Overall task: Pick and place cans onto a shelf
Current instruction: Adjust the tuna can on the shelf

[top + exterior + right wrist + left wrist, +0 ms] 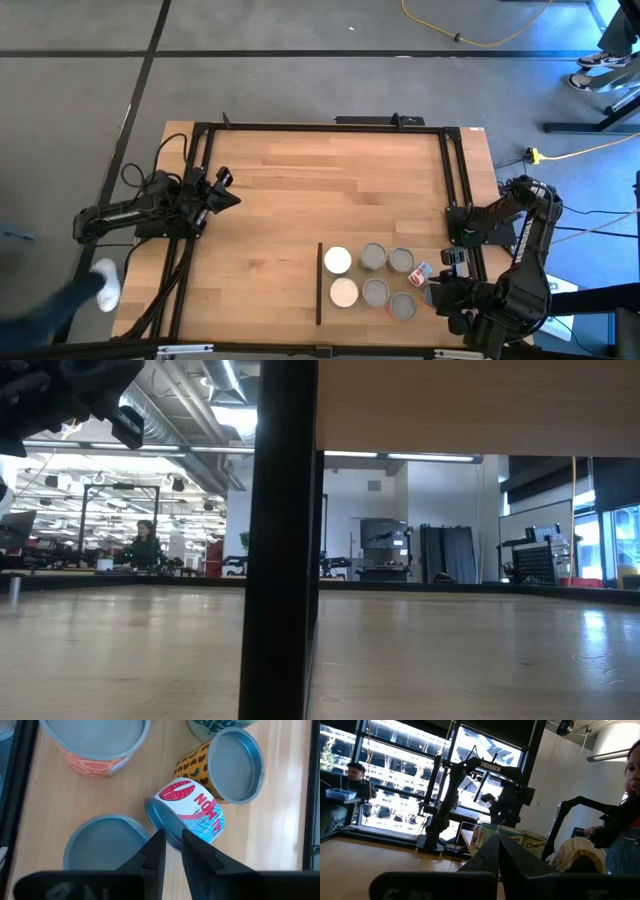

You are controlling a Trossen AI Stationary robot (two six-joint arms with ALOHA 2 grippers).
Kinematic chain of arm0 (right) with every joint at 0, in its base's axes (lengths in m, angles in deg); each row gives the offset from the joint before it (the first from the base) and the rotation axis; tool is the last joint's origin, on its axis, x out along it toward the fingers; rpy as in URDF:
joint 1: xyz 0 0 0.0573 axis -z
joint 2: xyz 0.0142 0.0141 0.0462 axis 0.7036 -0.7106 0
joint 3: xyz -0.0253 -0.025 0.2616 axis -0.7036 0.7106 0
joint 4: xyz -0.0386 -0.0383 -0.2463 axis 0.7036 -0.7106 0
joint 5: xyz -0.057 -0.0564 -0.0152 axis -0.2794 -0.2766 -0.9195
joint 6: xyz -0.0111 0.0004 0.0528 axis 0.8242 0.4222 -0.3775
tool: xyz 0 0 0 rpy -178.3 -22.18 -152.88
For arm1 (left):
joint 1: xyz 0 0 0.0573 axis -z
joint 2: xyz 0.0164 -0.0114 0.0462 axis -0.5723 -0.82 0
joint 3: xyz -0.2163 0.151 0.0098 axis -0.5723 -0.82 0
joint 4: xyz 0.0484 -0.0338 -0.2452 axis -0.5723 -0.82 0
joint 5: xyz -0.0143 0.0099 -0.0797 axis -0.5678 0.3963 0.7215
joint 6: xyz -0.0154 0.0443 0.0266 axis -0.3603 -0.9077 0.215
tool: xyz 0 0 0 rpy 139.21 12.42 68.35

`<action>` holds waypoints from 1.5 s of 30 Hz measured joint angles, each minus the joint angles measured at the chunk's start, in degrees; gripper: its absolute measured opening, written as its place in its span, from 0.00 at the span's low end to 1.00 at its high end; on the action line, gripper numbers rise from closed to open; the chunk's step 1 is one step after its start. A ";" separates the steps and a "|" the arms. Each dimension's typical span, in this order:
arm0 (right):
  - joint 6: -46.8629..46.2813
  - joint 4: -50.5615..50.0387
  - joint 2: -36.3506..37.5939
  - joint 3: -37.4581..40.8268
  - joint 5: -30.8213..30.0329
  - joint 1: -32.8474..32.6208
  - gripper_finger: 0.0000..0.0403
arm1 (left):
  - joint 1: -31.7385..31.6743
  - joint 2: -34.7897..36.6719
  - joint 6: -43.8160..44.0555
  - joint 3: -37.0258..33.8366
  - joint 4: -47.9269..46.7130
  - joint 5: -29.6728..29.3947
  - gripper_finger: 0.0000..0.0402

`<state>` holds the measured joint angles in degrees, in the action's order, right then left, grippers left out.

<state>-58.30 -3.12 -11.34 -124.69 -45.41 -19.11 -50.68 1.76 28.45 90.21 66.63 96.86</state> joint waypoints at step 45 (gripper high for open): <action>10.07 0.10 0.02 -2.34 1.44 2.42 0.16 | 0.00 0.02 -0.10 0.00 0.00 1.51 0.00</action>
<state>-48.23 -3.02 -11.32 -127.03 -43.97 -16.69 -50.68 1.78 28.35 90.21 66.63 98.36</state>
